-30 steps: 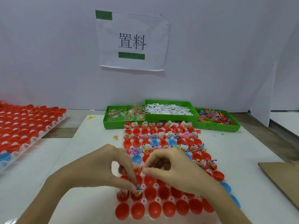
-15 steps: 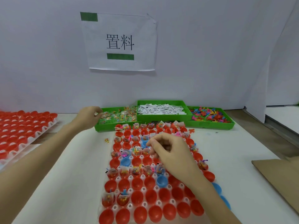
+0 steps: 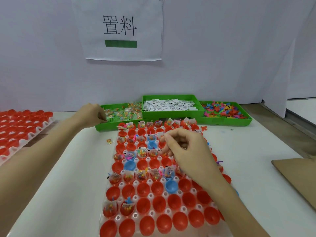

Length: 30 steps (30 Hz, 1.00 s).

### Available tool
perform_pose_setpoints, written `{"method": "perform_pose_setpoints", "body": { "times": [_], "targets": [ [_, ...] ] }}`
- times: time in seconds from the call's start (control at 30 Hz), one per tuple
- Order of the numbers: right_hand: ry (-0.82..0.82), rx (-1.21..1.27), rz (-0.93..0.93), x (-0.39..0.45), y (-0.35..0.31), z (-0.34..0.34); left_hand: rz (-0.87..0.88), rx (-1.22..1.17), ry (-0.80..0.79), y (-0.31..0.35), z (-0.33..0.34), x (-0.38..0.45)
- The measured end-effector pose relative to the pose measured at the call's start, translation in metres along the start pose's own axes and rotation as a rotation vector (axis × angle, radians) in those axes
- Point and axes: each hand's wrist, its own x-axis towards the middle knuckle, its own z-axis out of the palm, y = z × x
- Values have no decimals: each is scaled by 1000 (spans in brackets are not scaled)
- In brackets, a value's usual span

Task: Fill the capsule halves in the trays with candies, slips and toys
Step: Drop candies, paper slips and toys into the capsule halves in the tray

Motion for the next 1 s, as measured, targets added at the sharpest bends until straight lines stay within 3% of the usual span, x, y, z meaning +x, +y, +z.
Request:
{"method": "perform_pose_setpoints", "body": {
  "times": [0.23, 0.4, 0.6, 0.8, 1.0],
  "targets": [
    [12, -22, -3, 0, 0, 0, 57, 43, 56, 1, 3, -6],
    [21, -42, 5, 1, 0, -1, 117, 3, 231, 1, 2, -14],
    [43, -70, 16, 1, -1, -5, -37, -465, 525, 36, -11, -63],
    [78, -75, -2, 5, 3, -8, -219, -1031, 466, 81, 3, -140],
    [89, -132, -2, 21, -4, -8, -205, -1267, 368, 105, 0, -170]
  ]
}}
